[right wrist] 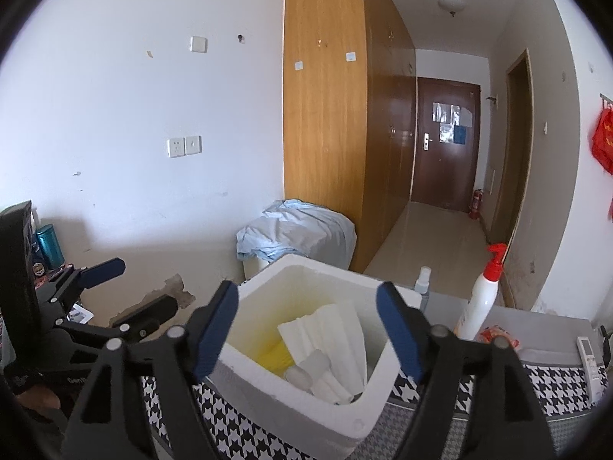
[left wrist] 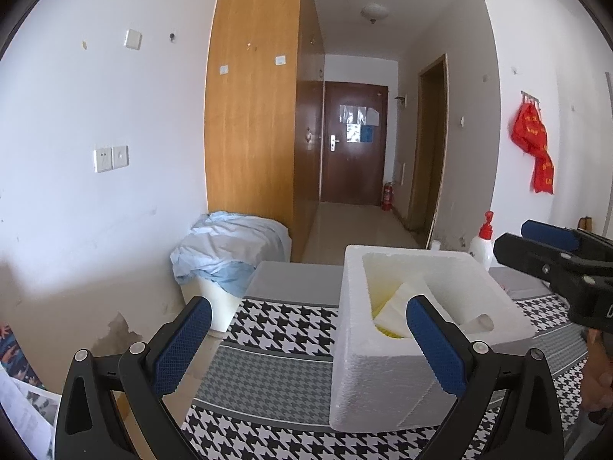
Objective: Organize soft objects
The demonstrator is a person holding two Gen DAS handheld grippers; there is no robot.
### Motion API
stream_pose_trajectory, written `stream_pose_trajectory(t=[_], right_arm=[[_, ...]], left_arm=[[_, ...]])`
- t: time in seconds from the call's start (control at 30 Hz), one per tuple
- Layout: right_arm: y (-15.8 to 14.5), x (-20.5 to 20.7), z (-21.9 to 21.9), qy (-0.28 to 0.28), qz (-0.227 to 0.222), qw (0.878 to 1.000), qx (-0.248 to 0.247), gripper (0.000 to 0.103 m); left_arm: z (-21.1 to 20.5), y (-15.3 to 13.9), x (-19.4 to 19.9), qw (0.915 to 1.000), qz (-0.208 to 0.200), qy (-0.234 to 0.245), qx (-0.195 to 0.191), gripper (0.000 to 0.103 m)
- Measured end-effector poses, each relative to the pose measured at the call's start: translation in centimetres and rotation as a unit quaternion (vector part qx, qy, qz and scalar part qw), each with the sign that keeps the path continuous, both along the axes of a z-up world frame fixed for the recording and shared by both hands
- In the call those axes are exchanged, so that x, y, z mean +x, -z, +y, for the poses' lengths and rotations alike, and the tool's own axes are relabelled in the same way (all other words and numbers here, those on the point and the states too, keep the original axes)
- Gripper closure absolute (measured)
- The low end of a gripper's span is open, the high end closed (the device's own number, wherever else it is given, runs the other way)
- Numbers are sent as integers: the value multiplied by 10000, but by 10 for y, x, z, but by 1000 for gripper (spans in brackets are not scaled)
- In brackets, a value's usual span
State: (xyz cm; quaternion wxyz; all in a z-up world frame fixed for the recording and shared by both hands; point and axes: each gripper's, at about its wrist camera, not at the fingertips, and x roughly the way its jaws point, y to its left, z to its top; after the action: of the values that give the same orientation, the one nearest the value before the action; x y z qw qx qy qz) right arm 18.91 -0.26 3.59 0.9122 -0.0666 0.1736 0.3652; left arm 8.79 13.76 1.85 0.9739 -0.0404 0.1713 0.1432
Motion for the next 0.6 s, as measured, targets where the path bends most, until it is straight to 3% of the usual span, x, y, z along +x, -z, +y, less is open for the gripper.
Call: stream_pose_trajectory(t=[0.6], right_arm=[[-12,-22,-37,129,-136,9997,143,18]], left_arm=[[-30,-23,-18,9995,-223,161,154,1]])
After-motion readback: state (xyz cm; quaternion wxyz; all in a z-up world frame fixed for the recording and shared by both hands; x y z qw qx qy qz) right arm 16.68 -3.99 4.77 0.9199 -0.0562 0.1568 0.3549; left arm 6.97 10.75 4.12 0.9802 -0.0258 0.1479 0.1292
